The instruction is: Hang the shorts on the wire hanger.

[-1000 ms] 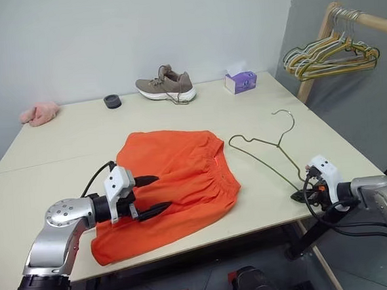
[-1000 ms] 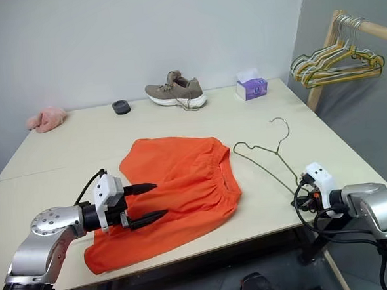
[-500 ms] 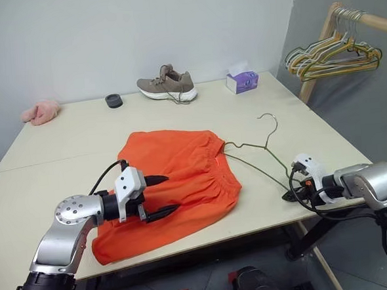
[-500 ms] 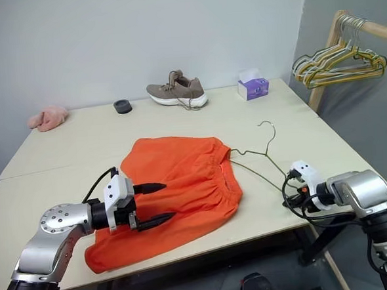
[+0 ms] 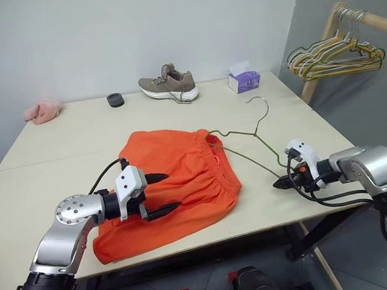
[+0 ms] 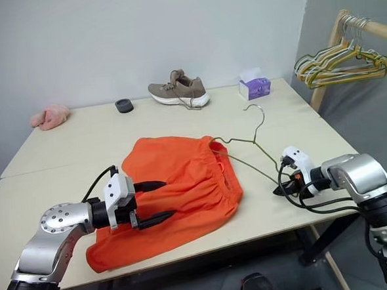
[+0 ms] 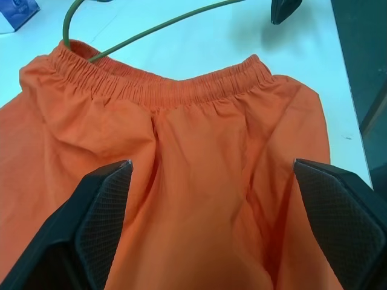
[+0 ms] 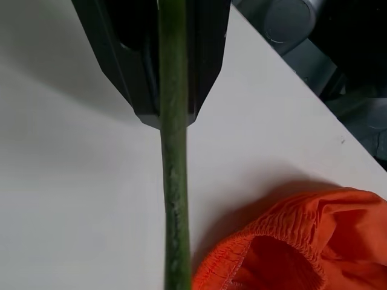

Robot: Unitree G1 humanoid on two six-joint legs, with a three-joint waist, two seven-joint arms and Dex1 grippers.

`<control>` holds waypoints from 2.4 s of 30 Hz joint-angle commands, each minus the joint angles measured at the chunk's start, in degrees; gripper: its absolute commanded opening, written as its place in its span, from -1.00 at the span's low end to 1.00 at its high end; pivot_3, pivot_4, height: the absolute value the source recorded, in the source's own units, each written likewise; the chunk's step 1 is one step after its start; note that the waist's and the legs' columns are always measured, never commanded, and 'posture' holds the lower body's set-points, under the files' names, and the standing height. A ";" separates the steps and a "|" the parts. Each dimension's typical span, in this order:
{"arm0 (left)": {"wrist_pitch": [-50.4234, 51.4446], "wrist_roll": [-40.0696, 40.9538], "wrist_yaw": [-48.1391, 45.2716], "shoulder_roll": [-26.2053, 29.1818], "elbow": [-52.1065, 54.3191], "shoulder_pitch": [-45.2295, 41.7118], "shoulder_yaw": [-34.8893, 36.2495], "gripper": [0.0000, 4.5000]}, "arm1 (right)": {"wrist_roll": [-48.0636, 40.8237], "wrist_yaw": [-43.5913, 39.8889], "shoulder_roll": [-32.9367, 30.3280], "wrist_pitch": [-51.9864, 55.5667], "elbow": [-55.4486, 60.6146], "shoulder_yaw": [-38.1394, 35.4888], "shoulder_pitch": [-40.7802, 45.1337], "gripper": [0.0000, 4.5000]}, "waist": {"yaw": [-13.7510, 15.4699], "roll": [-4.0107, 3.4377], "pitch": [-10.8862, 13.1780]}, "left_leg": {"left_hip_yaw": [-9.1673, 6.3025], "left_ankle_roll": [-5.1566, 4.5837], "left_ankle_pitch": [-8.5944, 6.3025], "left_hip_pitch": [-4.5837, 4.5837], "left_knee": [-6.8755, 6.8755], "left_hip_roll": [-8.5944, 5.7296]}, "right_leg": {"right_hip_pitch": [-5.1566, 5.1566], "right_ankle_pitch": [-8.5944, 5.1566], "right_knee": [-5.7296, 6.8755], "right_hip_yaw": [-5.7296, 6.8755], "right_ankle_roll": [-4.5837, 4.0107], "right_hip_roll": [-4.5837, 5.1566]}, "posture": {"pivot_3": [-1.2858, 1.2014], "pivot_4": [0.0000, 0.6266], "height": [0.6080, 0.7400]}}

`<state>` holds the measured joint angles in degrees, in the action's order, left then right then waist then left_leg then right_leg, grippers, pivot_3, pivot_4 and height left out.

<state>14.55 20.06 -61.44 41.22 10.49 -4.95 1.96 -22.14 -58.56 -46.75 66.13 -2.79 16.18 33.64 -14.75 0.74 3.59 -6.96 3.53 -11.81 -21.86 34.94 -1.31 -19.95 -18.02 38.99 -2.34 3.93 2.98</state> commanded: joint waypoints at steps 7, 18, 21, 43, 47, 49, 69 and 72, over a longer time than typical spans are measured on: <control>-1.46 -0.34 0.24 0.40 0.39 -1.05 0.02 0.99 | 5.05 1.00 1.38 -5.41 -5.37 2.70 2.30 -1.00 | 0.48 -0.01 0.01 | -0.02 0.00 0.00 -0.02 0.00 0.00 | -0.02 0.00 0.00 0.00 0.00 0.00 | -0.15 -1.00 1.00; -1.89 -0.81 0.52 -0.58 -0.30 -1.93 -0.57 0.99 | 2.04 4.16 10.50 0.52 -9.44 -1.93 3.53 -1.00 | 0.43 -0.01 0.00 | -0.08 0.00 0.00 0.00 0.00 -0.01 | -0.01 0.01 0.04 0.04 -0.01 -0.10 | -0.15 -1.00 1.00; -2.07 -0.80 0.47 -0.71 -0.77 -2.56 -0.54 0.99 | 1.42 5.01 13.63 2.34 -13.91 -3.33 5.51 -1.00 | 0.31 -0.02 0.00 | -0.08 0.00 0.00 0.02 0.01 -0.03 | 0.00 0.03 0.04 0.00 -0.03 -0.11 | -0.14 -1.00 1.00; 1.98 3.10 5.67 -2.18 -5.62 -8.70 4.94 0.99 | 3.34 6.75 19.53 -5.46 -9.37 -2.28 10.12 -1.00 | 0.56 -0.06 -0.01 | -0.34 0.00 0.00 -0.09 0.00 -0.05 | -0.08 0.06 0.02 0.04 -0.06 -0.13 | -0.14 -1.00 1.00; 2.31 4.18 5.53 -0.14 -10.84 -14.27 8.37 0.99 | 7.18 6.87 17.32 -12.82 -3.41 1.92 7.38 -1.00 | 0.44 -0.05 -0.01 | -0.43 0.00 0.00 -0.08 0.00 -0.05 | -0.09 0.06 0.03 0.09 -0.05 -0.16 | -0.14 -1.00 1.00; 1.20 3.64 3.61 1.97 -14.76 -17.96 8.80 0.99 | 9.61 6.43 15.86 -17.44 -1.36 4.10 6.27 -1.00 | 0.36 -0.05 -0.01 | -0.43 0.00 0.01 -0.08 0.00 -0.06 | -0.09 0.06 0.03 0.09 -0.05 -0.16 | -0.14 -1.00 1.00; -22.39 -13.60 -13.32 1.25 -43.29 -39.79 -8.58 0.99 | 17.89 4.91 13.95 -29.57 6.97 8.54 5.05 -1.00 | -0.43 -0.04 -0.01 | -0.43 0.01 0.01 -0.09 -0.02 -0.08 | -0.12 0.06 0.01 0.04 -0.05 -0.11 | -0.17 -1.00 1.00; -24.30 -14.54 -13.33 0.32 -46.68 -40.95 -9.08 0.99 | 18.03 4.87 14.29 -29.66 8.08 8.45 5.11 -1.00 | -1.07 -0.04 -0.01 | -0.48 0.01 0.01 -0.09 -0.02 -0.07 | -0.13 0.06 0.02 0.07 -0.04 -0.11 | -0.18 -1.00 1.00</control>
<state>-8.00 5.97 -74.58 41.54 -35.50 -43.61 -7.45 -4.46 -53.55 -32.69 37.83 2.31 25.73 37.65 -15.83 0.70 3.59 -7.46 3.53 -11.80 -21.96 34.92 -1.38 -20.08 -17.96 39.02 -2.27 3.88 2.88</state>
